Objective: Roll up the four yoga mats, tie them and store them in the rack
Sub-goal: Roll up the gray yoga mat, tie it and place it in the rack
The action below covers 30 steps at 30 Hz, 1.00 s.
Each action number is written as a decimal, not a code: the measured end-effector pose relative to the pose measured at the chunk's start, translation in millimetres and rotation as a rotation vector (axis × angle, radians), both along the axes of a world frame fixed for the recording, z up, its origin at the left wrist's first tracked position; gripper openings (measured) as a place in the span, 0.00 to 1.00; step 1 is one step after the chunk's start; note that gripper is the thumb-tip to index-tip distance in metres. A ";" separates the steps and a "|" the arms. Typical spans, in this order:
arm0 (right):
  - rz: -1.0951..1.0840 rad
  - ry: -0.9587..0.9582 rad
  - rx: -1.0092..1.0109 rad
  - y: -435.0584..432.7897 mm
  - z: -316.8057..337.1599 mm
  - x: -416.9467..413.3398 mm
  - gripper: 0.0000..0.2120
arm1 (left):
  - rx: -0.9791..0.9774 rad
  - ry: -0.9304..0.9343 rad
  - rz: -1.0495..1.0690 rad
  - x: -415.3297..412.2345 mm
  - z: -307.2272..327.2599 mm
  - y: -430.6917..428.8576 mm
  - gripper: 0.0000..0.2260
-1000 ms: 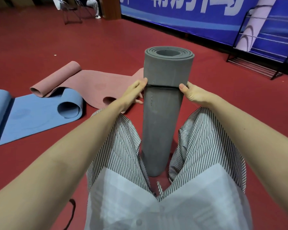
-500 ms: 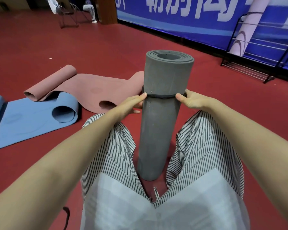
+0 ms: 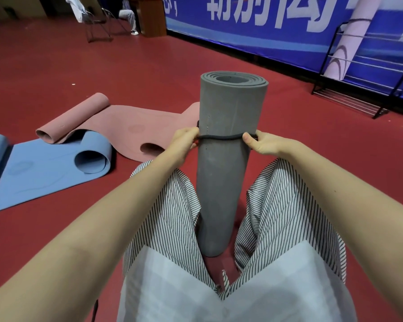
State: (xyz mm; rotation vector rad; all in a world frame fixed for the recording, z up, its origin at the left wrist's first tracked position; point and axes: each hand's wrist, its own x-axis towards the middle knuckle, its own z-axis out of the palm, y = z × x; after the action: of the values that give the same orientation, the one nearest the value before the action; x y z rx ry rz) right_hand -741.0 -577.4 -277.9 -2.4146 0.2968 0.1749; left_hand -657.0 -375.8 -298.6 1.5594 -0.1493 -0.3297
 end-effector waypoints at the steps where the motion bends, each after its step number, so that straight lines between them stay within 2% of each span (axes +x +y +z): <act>1: -0.023 0.012 0.074 -2.2 -1.8 1.7 0.31 | 0.059 -0.078 -0.002 -0.6 -2.7 -0.1 0.06; 3: -0.080 0.044 0.229 -7.0 -2.9 3.6 0.34 | 0.128 -0.215 0.018 -0.2 -9.0 0.7 0.07; 5: -0.065 0.033 0.230 -4.6 -2.9 3.0 0.37 | 0.134 -0.295 -0.015 -0.1 -14.2 0.6 0.14; 7: -0.034 -0.058 0.176 -3.9 -8.0 4.3 0.47 | 0.164 -0.394 -0.076 -0.3 -16.3 1.8 0.18; 8: -0.023 -0.054 0.153 -3.9 -11.6 4.1 0.48 | 0.185 -0.430 -0.085 1.4 -17.7 3.3 0.19; 10: 0.036 0.011 0.069 0.0 -22.7 2.3 0.38 | 0.249 -0.448 -0.080 4.7 -19.1 8.8 0.19; 12: 0.060 0.051 0.054 -0.4 -36.7 3.1 0.35 | 0.331 -0.445 -0.095 6.8 -20.5 14.5 0.18; 16: -0.016 0.014 0.079 -1.6 -49.0 -0.1 0.30 | 0.422 -0.430 -0.142 6.1 -25.6 21.1 0.17; 22: -0.034 0.054 0.012 -8.0 -59.7 -5.9 0.29 | 0.395 -0.381 -0.178 -3.7 -32.5 14.9 0.14; 27: -0.027 -0.044 0.008 -7.3 -56.6 -12.2 0.22 | 0.376 -0.477 -0.258 -7.1 -31.5 27.2 0.13; 30: -0.070 -0.115 -0.046 -9.5 -60.2 -12.2 0.22 | 0.413 -0.592 -0.336 -4.5 -33.7 42.5 0.09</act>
State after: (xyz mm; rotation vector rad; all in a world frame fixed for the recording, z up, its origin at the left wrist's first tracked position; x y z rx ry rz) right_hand -753.2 -586.9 -338.2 -2.4447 0.3359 -0.0021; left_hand -661.5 -333.4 -332.2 2.0102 -0.8556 -0.1529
